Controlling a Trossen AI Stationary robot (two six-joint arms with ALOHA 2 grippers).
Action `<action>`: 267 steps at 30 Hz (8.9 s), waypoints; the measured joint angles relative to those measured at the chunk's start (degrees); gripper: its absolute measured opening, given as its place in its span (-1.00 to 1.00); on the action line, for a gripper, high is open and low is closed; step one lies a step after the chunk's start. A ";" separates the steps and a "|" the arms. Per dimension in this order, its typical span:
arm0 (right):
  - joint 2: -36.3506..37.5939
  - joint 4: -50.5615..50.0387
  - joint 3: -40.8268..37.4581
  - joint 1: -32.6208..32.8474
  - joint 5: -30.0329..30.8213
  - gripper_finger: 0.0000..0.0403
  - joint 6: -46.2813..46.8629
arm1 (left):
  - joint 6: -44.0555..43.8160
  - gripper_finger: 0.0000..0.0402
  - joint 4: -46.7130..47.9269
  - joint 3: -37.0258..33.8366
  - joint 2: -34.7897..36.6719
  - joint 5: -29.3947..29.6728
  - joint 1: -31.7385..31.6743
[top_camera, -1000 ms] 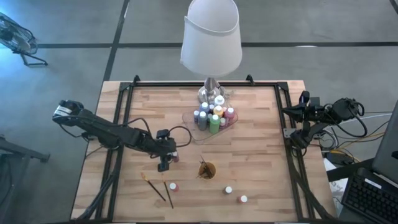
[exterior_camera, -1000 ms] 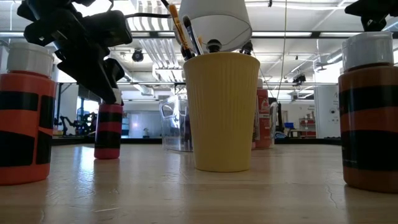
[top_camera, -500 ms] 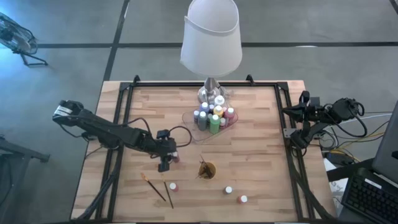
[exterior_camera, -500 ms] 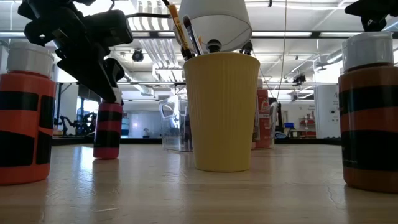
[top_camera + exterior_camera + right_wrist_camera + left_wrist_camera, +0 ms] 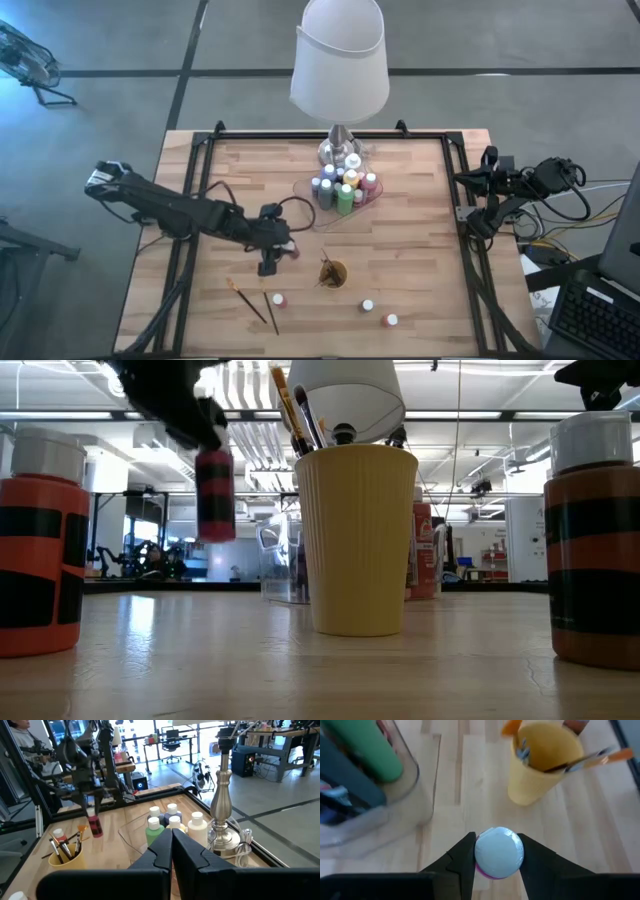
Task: Pick & Place Paint Supplies
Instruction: Put the pink bottle into the transparent bin, then put the black paint brush into the yellow cup
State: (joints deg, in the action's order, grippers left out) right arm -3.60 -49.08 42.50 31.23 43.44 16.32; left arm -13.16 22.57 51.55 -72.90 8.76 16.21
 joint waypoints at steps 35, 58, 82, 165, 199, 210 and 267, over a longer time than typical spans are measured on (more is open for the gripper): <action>0.00 0.00 0.00 0.00 0.02 -0.96 -0.01 | 11.43 -0.35 -4.26 14.91 -4.74 11.22 -10.08; 0.00 0.00 0.00 0.02 0.02 -0.96 0.00 | 11.16 -0.34 -8.29 14.88 -16.72 3.83 -17.87; 0.01 0.00 0.00 0.01 0.01 -0.96 0.00 | 10.99 -0.34 -12.37 14.87 -25.42 -0.23 -20.18; 0.00 0.00 0.00 0.00 0.01 -0.96 0.00 | 10.73 -0.04 3.83 28.90 -27.25 -2.26 -20.98; 0.01 0.00 0.00 0.00 0.02 -0.96 0.00 | -6.16 -0.05 51.27 51.23 -17.27 9.48 5.22; 0.02 0.00 0.00 0.02 0.00 -0.96 0.00 | -25.46 -0.05 66.57 47.27 -15.03 10.19 16.77; 0.00 0.00 0.00 0.01 0.02 -0.96 0.00 | -30.92 -0.05 19.49 -16.35 4.76 -11.31 25.29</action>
State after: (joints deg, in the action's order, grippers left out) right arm -3.60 -49.08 42.50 31.24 43.46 16.32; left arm -44.08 42.06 35.19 -68.14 -2.55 41.50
